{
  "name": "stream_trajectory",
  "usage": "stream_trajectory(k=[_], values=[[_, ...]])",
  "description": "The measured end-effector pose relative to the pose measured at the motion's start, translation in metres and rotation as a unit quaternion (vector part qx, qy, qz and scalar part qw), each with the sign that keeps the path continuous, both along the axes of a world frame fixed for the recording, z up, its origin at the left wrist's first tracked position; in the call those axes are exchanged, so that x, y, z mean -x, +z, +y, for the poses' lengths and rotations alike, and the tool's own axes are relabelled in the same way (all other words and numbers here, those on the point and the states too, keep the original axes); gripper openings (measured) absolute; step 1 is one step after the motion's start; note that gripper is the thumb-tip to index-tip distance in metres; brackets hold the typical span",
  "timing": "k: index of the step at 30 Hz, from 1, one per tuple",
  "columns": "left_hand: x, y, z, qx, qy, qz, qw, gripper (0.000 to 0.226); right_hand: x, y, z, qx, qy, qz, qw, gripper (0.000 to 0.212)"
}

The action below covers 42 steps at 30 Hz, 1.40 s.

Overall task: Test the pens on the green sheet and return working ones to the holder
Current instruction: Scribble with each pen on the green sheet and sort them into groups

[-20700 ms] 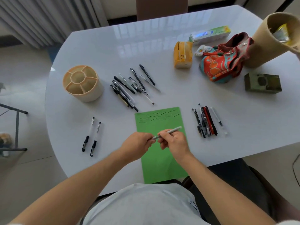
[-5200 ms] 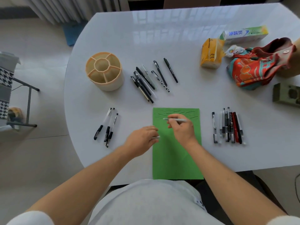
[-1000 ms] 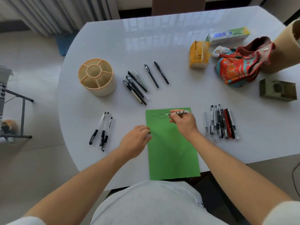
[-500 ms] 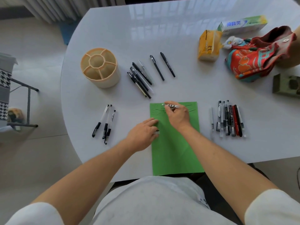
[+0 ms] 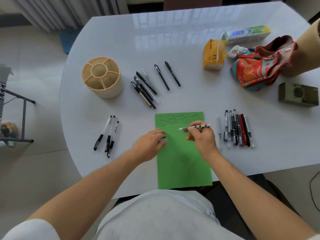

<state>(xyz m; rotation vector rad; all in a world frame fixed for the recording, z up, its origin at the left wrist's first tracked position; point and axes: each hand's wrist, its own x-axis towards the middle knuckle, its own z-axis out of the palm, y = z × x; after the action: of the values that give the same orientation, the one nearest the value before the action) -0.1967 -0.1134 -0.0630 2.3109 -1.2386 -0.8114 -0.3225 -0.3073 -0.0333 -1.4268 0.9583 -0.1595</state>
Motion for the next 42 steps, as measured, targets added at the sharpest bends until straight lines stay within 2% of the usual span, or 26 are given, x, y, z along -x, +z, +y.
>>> stream_trajectory(k=[4, 12, 18, 24, 26, 27, 30, 32, 36, 38, 42], values=[[0.006, 0.009, -0.006, 0.008, -0.003, 0.011, 1.0, 0.03, 0.016, 0.01, 0.018, -0.065, 0.03, -0.025, 0.997, 0.003], [0.012, 0.029, -0.015, -0.018, -0.028, 0.045, 0.998, 0.023, 0.02, 0.013, 0.032, -0.067, 0.044, -0.02, 0.997, 0.005], [0.019, 0.034, -0.023, -0.029, -0.04, 0.06, 0.997, 0.023, 0.021, 0.013, 0.036, -0.077, 0.015, -0.018, 0.997, 0.006], [0.02, 0.031, -0.037, -0.014, -0.027, 0.075, 0.997, 0.02, 0.016, 0.013, 0.003, -0.075, 0.034, 0.032, 0.996, 0.009], [0.014, 0.028, -0.038, -0.009, -0.024, 0.069, 0.997, 0.034, 0.014, 0.011, -0.029, -0.034, 0.021, 0.083, 0.996, 0.011], [0.01, 0.025, -0.035, -0.007, -0.021, 0.057, 0.998, 0.04, 0.014, 0.01, -0.046, 0.016, 0.037, 0.133, 0.99, 0.011], [-0.001, 0.015, -0.02, -0.014, -0.022, -0.004, 1.0, 0.038, 0.021, -0.003, -0.086, 0.175, 0.135, 0.285, 0.933, 0.011], [-0.005, 0.008, -0.009, -0.03, -0.039, -0.034, 0.998, 0.037, 0.026, -0.014, -0.098, 0.238, 0.188, 0.33, 0.894, 0.022], [-0.005, 0.001, 0.004, -0.038, -0.056, -0.07, 0.995, 0.035, 0.028, -0.023, -0.108, 0.334, 0.21, 0.362, 0.844, 0.024], [-0.004, -0.002, 0.006, -0.036, -0.061, -0.083, 0.994, 0.031, 0.021, -0.022, -0.11, 0.371, 0.199, 0.358, 0.833, 0.028], [-0.003, -0.005, 0.006, -0.033, -0.054, -0.083, 0.995, 0.03, -0.029, -0.018, -0.104, 0.404, 0.191, 0.25, 0.859, 0.021]])
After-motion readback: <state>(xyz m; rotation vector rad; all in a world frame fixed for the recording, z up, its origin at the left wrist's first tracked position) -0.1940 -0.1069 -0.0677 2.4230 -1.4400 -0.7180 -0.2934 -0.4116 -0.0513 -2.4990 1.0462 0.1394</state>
